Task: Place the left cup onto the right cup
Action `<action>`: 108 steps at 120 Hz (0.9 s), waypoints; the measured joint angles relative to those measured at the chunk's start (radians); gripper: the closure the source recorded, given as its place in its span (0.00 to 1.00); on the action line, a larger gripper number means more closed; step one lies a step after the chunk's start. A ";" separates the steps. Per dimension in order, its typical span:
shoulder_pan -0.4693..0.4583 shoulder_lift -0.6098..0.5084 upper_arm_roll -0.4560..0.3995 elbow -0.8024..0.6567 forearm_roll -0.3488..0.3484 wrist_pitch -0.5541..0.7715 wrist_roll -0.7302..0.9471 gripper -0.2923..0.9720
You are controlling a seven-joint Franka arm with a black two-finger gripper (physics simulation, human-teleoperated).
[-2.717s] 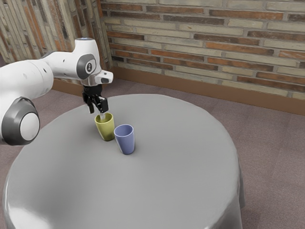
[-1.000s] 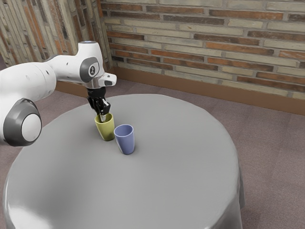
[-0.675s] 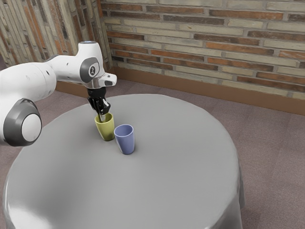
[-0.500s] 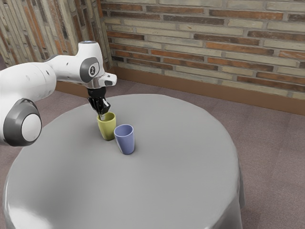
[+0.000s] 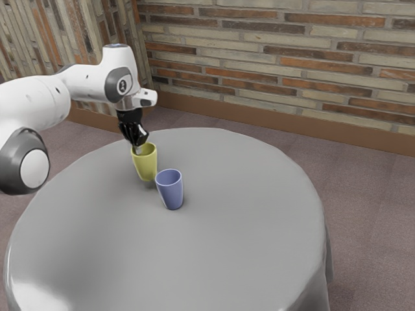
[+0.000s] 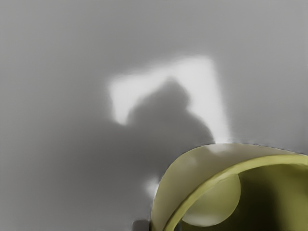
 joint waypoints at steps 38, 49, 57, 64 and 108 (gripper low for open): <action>-0.002 -0.099 0.002 -0.059 0.001 -0.003 -0.001 0.85; -0.003 -0.118 0.001 -0.066 0.001 -0.005 -0.001 0.85; -0.004 -0.131 0.000 -0.069 0.002 -0.008 -0.001 0.85; -0.005 -0.142 0.000 -0.072 0.002 -0.010 -0.001 0.85; -0.011 -0.199 -0.008 -0.098 0.003 -0.029 -0.001 0.85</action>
